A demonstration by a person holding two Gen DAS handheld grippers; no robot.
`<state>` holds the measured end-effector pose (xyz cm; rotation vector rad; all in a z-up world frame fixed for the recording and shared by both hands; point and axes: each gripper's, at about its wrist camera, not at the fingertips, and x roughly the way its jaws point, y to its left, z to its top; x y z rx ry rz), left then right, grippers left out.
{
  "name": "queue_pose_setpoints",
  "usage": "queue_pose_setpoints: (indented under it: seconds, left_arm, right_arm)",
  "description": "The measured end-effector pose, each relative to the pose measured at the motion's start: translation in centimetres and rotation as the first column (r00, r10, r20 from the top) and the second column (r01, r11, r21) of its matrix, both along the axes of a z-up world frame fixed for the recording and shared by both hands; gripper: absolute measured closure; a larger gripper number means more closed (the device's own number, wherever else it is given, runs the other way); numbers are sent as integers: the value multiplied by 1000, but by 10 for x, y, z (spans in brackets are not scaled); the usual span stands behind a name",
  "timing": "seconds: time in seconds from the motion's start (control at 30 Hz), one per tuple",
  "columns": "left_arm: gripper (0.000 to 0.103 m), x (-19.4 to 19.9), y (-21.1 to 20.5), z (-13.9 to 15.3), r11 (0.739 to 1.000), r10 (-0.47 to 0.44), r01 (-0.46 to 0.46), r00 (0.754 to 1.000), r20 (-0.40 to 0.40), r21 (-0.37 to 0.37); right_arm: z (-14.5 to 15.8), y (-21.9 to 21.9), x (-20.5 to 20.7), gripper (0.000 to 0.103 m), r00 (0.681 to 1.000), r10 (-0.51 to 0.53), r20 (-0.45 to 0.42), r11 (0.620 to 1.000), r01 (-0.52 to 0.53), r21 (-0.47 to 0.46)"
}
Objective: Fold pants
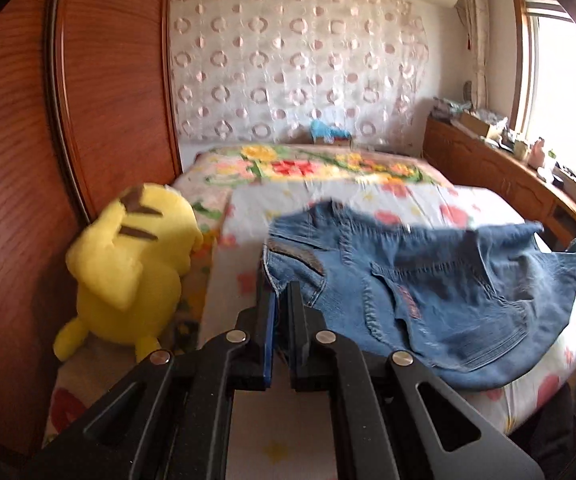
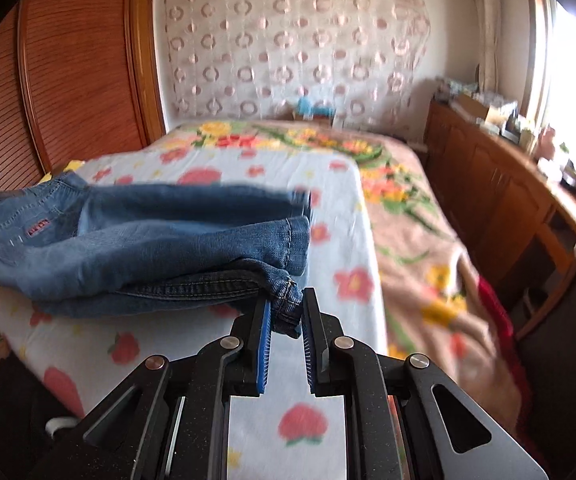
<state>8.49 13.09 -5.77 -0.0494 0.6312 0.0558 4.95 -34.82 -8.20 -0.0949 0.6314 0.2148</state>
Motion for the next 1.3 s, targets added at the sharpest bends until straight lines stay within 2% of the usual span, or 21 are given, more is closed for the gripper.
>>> queue_pose_setpoints:
  seconds: [0.13, 0.23, 0.33, 0.37, 0.43, 0.5, 0.53, 0.7, 0.87, 0.97, 1.13, 1.3]
  left_arm:
    - [97, -5, -5, -15, 1000, 15, -14, 1000, -23, 24]
    - [85, -6, -2, -21, 999, 21, -20, 999, -43, 26]
    - [68, -11, -1, -17, 999, 18, -17, 1000, -20, 31]
    - [56, -13, 0, -16, 1000, 13, -12, 1000, -13, 24]
    - [50, -14, 1, -13, 1000, -3, 3, 1000, 4, -4]
    - [26, -13, -3, -12, 1000, -16, 16, 1000, 3, -15]
    - [22, -11, -6, -12, 999, -30, 30, 1000, 8, -22]
    - [21, 0, -32, -19, 995, -93, 93, 996, -4, -21]
    - [21, 10, -58, -23, 989, -145, 145, 989, -10, -11]
    - [21, 15, -73, -25, 985, -174, 173, 985, -19, -8]
    - [21, 19, -87, -25, 979, -202, 201, 979, -17, -11]
    - [21, 22, -98, -26, 977, -213, 213, 977, -22, -7]
  right_arm:
    - [-15, -2, 4, 88, 999, -14, -46, 1000, 15, 25]
    - [-17, -9, 5, 88, 998, -20, -62, 998, 23, 51]
    - [-14, -15, 6, 87, 998, -21, -64, 998, 24, 61]
    - [-13, -14, 3, 87, 998, -23, -64, 998, 27, 60]
    - [-11, -10, 2, 86, 998, -20, -68, 998, 25, 64]
    - [-9, -8, -4, 86, 998, -15, -58, 998, 19, 66]
    - [-8, -9, -9, 85, 999, -13, -53, 998, 17, 64]
    - [0, -15, -22, 81, 999, -44, -10, 998, 45, 51]
    - [15, -18, -15, 66, 998, -48, 39, 998, 46, 48]
    - [19, -13, 2, 64, 998, -26, 57, 999, 23, 49]
    - [14, 0, 55, 63, 999, 17, 45, 999, -18, 35]
    - [2, 2, 112, 63, 1000, 1, -30, 1000, 0, 30]
